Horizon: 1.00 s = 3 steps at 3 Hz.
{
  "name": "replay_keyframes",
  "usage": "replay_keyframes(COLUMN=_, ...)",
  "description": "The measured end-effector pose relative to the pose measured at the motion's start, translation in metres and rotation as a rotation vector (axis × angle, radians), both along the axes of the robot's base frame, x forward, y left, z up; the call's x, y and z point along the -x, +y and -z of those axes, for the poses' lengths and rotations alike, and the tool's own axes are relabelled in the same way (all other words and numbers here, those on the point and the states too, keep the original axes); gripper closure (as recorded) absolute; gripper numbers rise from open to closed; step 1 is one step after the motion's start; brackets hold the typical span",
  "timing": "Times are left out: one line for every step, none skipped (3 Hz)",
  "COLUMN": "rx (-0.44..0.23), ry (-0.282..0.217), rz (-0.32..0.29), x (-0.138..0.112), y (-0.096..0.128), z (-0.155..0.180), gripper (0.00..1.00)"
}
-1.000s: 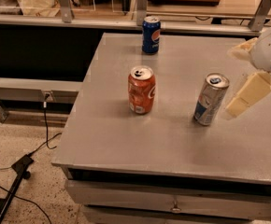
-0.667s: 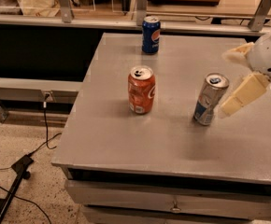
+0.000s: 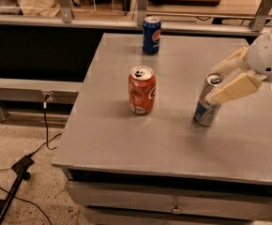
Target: Pick redbull can
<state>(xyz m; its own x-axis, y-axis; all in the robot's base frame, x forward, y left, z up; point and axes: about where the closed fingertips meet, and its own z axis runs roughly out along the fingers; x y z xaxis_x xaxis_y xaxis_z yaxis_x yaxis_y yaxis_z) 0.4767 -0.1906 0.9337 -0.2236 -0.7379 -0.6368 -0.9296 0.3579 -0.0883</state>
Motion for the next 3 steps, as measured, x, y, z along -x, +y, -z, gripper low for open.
replay_keyframes(rx=-0.013, ry=-0.004, rz=0.0, x=0.0, y=0.002, z=-0.003, gripper=0.74)
replay_keyframes(rx=-0.05, ry=-0.012, rz=0.01, x=0.001, y=0.002, z=-0.011, gripper=0.96)
replay_keyframes(rx=-0.055, ry=-0.09, rz=-0.033, x=0.012, y=0.013, z=-0.064, gripper=1.0)
